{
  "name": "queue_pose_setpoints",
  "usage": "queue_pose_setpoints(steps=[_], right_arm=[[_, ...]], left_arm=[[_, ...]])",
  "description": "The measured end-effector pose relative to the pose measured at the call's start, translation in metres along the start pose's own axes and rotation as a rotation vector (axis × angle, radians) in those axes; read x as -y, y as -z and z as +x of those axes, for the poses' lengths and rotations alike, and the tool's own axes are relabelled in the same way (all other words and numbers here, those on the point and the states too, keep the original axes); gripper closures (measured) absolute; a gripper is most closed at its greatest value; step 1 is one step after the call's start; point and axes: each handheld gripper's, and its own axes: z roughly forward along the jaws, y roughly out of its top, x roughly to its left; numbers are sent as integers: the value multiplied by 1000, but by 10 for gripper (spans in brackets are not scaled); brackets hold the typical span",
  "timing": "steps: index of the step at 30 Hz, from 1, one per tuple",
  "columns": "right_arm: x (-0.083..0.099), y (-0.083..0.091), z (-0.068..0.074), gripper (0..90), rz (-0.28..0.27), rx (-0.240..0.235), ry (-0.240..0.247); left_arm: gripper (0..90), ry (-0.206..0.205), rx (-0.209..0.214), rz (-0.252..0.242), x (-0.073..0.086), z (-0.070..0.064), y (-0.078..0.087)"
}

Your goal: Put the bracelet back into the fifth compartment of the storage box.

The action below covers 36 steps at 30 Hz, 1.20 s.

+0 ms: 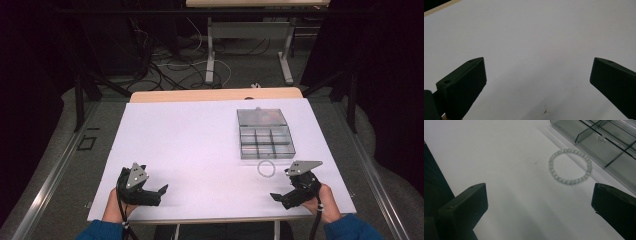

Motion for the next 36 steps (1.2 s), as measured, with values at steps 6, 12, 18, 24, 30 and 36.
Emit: queue_pose_setpoints(steps=[6, 12, 18, 24, 30, 36], right_arm=[[-9, -10, 0, 2, 4, -3, 15], [-16, -16, -2, 2, 17, 0, 24], [-19, -26, -6, 3, 21, -4, -1], [-25, -34, -8, 0, 33, -14, 4], [-27, -40, -9, 0, 49, -22, -6], [-30, -41, -12, 0, 53, -46, 2]], left_arm=[[4, -1, -2, 1, 0, 0, 0], [4, -7, 4, 7, 0, 0, 1], [4, -5, 5, 7, 0, 0, 0], [3, -14, 17, 15, 0, 0, -1], [2, -12, 25, 19, 0, 0, -1], [1, -15, 25, 20, 0, 0, -1]])
